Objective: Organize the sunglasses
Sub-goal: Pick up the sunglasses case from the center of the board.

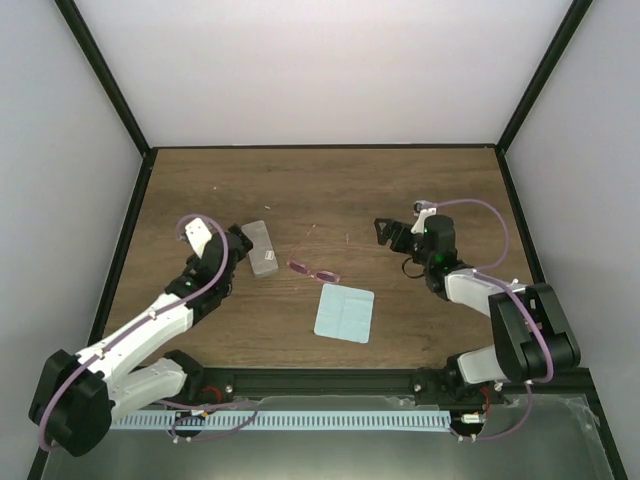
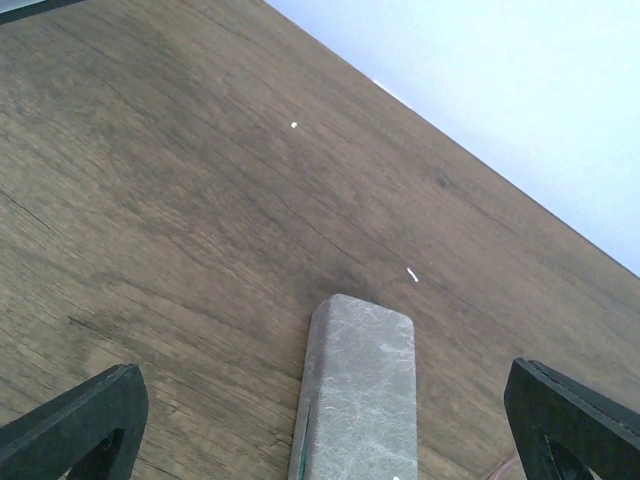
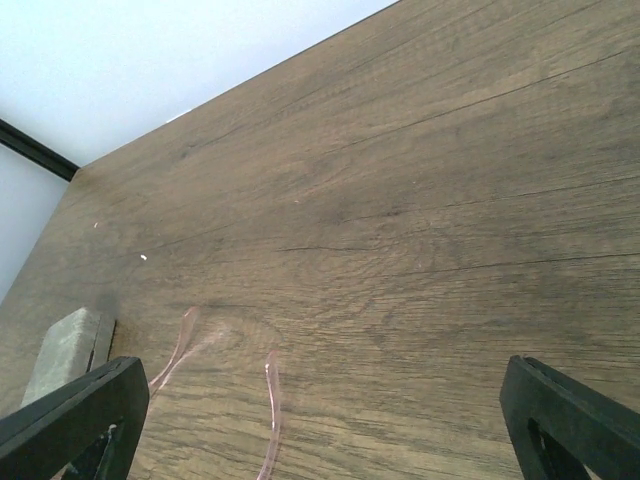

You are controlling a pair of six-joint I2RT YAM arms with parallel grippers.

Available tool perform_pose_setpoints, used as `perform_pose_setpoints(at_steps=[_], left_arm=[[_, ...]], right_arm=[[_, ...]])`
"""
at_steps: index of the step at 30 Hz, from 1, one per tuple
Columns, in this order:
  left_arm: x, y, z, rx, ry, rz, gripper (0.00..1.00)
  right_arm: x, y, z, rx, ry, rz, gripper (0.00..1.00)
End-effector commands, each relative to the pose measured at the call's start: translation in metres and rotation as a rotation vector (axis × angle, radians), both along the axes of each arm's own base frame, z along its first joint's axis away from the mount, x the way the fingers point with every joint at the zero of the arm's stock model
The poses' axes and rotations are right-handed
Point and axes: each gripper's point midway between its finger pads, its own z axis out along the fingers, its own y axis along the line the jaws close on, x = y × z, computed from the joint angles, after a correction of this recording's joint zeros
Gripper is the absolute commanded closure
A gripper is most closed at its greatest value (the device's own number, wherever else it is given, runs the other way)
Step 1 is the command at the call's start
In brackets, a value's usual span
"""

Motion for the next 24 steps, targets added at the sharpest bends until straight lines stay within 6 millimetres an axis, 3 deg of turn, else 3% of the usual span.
perform_pose_setpoints(at_steps=[1, 8, 13, 16, 18, 21, 24], left_arm=[[0.002, 0.003, 0.000, 0.001, -0.008, 0.027, 0.00], [-0.001, 0.007, 0.001, -0.010, -0.021, 0.044, 0.00], [-0.002, 0.007, -0.001, 0.009, -0.006, 0.036, 0.00], [-0.005, 0.009, -0.003, 0.011, 0.006, 0.042, 0.00], [-0.008, 0.009, -0.006, -0.001, 0.014, 0.034, 0.00], [-0.016, 0.010, -0.013, -0.032, 0.030, 0.032, 0.00], [-0.032, 0.025, -0.017, -0.076, 0.020, 0.096, 0.00]], right_arm=[[0.009, 0.003, 0.009, -0.013, -0.018, -0.003, 0.01], [0.011, 0.014, 0.021, -0.041, -0.042, 0.007, 0.02], [0.019, 0.046, 0.043, -0.053, -0.087, 0.047, 0.05], [0.024, 0.087, 0.052, -0.134, -0.117, 0.111, 0.03], [0.026, 0.118, 0.048, -0.282, -0.127, 0.118, 0.00], [0.021, 0.176, 0.034, -0.396, -0.110, 0.220, 0.00], [0.016, 0.224, 0.017, -0.442, -0.102, 0.327, 0.00]])
